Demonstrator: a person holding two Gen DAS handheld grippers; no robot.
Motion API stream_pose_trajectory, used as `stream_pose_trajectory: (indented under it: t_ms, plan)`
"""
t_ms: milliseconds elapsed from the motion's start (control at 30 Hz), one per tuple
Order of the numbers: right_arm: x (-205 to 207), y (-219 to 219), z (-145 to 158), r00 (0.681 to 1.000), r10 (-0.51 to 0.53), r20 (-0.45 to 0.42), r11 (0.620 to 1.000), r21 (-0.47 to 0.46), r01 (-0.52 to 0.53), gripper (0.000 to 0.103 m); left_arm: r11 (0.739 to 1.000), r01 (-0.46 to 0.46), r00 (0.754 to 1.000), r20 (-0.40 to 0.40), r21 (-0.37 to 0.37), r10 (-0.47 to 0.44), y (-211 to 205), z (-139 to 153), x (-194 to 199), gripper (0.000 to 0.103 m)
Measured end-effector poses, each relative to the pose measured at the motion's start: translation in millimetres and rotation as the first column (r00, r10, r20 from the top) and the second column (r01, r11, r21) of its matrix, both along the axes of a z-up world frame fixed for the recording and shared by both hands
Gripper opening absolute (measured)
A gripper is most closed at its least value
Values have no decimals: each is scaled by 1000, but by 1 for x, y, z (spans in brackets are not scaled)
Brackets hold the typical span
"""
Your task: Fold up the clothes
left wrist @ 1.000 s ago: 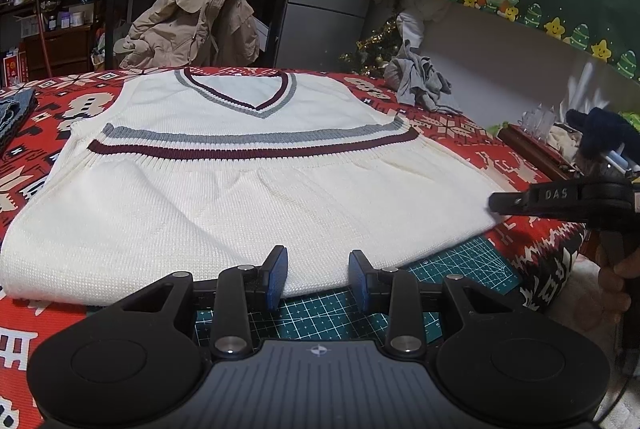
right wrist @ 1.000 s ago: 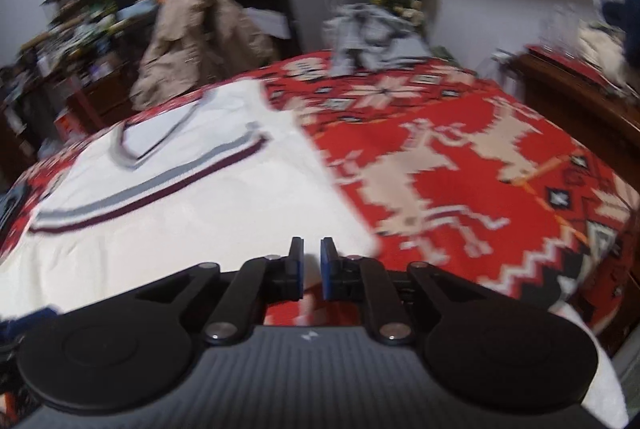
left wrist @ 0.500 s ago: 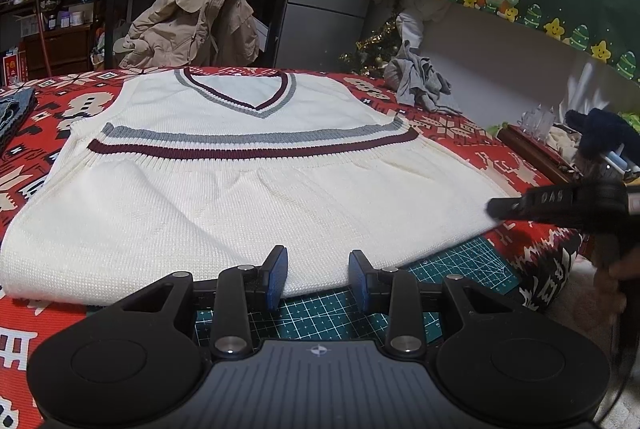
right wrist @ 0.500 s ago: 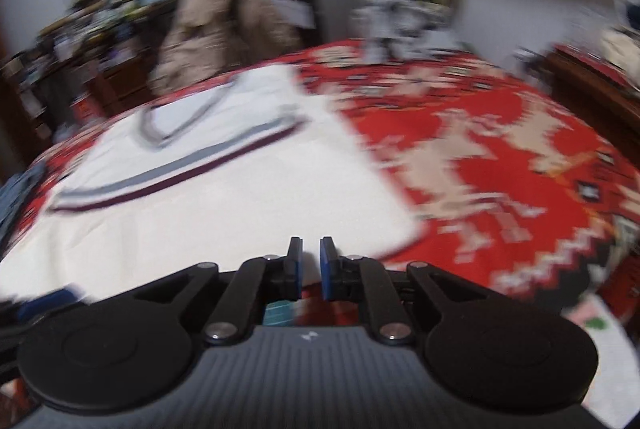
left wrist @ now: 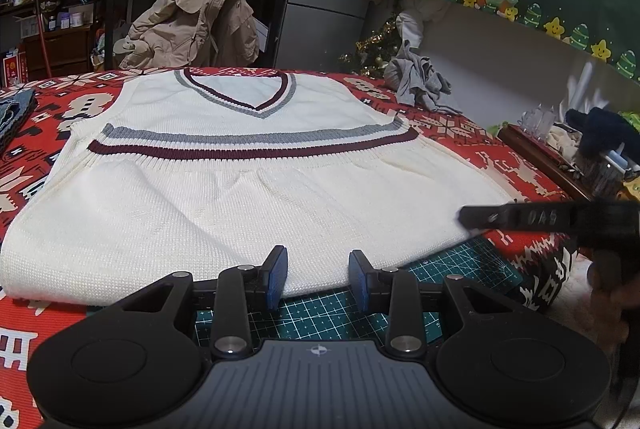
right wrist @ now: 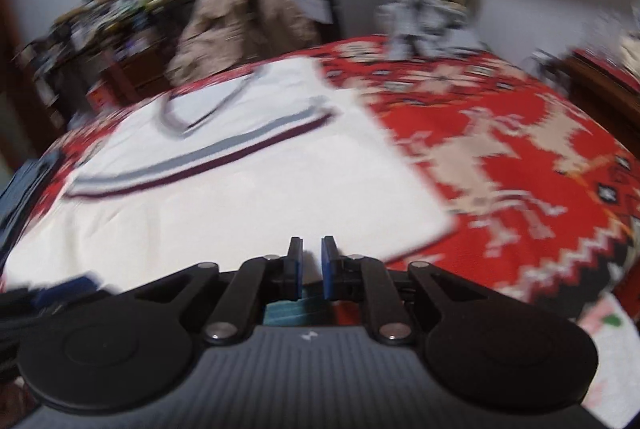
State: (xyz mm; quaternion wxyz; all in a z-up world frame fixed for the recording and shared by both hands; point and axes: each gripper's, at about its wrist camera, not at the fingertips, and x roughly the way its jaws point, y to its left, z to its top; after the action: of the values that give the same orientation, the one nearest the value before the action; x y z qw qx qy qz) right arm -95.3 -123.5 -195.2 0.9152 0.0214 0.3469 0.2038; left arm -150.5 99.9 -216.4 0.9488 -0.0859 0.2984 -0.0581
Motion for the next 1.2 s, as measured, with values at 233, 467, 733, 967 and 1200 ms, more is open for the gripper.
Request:
stream_pose_trajectory:
  t_ms: [233,467,733,967,1200]
  plan:
    - [-27,50,1,980,197,3,980,9,-197,12,1000,0,1000,0,-2,0,0,0,0,33]
    - [-27,42,3,988,150,22,988,-40,-149,12,1000,0,1000,2,-6,0,0,0,0,33]
    - [-21,37,3,990,139,17,990,-41,-138,12,1000,-15,1000,19,14,14,-4,2,-5,33]
    - [-31,60,3,978,208,24,978,-39,-207,12,996,-90,996,2,-14,90,13,4,-11,31]
    - [-38,79,2,963,269,35,962,-48,-267,12,975,-207,978,-29,-81,206,41,5,-19,19]
